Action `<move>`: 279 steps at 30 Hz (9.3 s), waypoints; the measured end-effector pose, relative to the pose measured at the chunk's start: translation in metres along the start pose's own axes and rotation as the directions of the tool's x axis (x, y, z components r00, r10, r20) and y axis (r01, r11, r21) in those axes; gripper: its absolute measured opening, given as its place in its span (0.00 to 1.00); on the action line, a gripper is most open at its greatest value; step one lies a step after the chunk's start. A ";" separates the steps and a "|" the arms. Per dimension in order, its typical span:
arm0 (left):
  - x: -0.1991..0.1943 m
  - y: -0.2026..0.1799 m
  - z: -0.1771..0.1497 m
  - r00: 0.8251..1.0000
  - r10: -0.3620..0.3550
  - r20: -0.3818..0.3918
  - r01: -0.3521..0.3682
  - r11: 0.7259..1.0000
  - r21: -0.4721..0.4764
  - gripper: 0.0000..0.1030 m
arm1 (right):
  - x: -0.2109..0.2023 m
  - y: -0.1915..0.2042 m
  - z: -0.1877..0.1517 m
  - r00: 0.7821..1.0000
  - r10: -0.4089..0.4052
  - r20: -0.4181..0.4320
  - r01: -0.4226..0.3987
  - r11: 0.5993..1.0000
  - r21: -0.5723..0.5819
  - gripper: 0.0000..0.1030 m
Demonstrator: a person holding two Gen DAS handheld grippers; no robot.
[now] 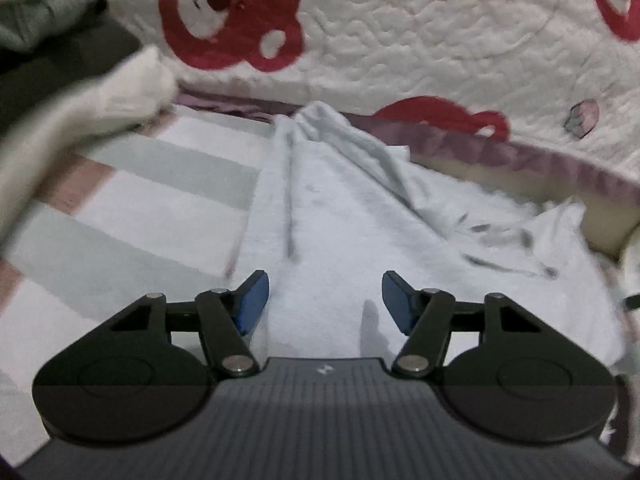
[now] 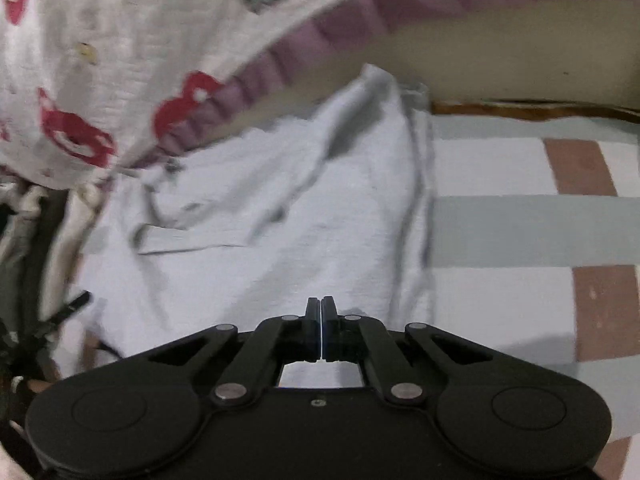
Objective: Fold clothes
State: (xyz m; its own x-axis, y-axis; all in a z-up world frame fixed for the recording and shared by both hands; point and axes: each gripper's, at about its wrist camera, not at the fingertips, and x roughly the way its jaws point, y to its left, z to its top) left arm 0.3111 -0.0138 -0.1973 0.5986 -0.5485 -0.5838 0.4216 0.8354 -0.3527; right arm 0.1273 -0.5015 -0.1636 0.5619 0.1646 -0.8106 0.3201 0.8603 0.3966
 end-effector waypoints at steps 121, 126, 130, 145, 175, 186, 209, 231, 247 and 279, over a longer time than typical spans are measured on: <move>-0.195 -0.009 -0.071 0.981 0.063 -0.185 -0.096 0.980 -0.173 0.21 | -0.078 0.112 -0.079 0.874 -0.286 -0.394 -0.130 0.643 -0.755 0.37; -0.193 -0.018 -0.068 0.992 0.024 -0.126 -0.047 0.982 -0.184 0.29 | -0.094 0.116 -0.061 0.924 -0.368 0.107 0.275 0.442 -0.854 0.54; -0.195 -0.025 -0.062 0.997 0.005 -0.077 -0.024 0.970 -0.241 0.37 | -0.071 0.100 -0.044 0.936 -0.241 0.258 0.346 0.486 -0.802 0.55; -0.112 -0.072 -0.056 0.998 0.001 -0.068 -0.020 0.960 -0.279 0.34 | -0.057 0.090 -0.012 0.997 -0.025 0.073 0.047 0.948 -0.314 0.48; -0.040 -0.128 -0.074 0.973 0.133 -0.190 -0.103 0.982 0.157 0.29 | 0.035 0.085 -0.058 0.956 0.088 -0.279 -0.151 0.965 -0.212 0.44; 0.013 -0.122 0.024 0.981 0.160 -0.110 -0.146 0.981 0.131 0.08 | 0.017 0.076 0.010 0.974 0.207 -0.093 -0.226 0.931 -0.288 0.07; 0.081 -0.236 -0.015 0.971 -0.028 -0.237 0.087 0.967 0.241 0.59 | 0.010 -0.025 0.044 0.996 0.008 -0.088 -0.036 0.947 -0.320 0.41; 0.072 -0.248 -0.039 0.963 -0.143 -0.227 0.192 0.959 0.208 0.63 | -0.003 -0.061 0.063 0.935 0.340 0.102 -0.343 0.939 0.011 0.17; 0.026 -0.297 -0.107 0.907 -0.228 -0.354 0.314 0.927 0.207 0.63 | -0.011 -0.075 0.023 0.964 0.142 -0.224 -0.115 0.985 0.132 0.48; 0.001 -0.348 -0.122 0.950 -0.128 -0.284 0.199 0.950 0.240 0.03 | 0.000 -0.065 0.037 0.974 0.185 -0.133 -0.173 0.980 0.099 0.49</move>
State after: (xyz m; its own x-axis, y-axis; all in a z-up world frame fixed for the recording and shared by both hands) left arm 0.0821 -0.3008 -0.1649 0.3215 -0.6180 -0.7174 0.6835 0.6758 -0.2758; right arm 0.1350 -0.5756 -0.1739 0.5050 0.3837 -0.7731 0.2925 0.7667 0.5715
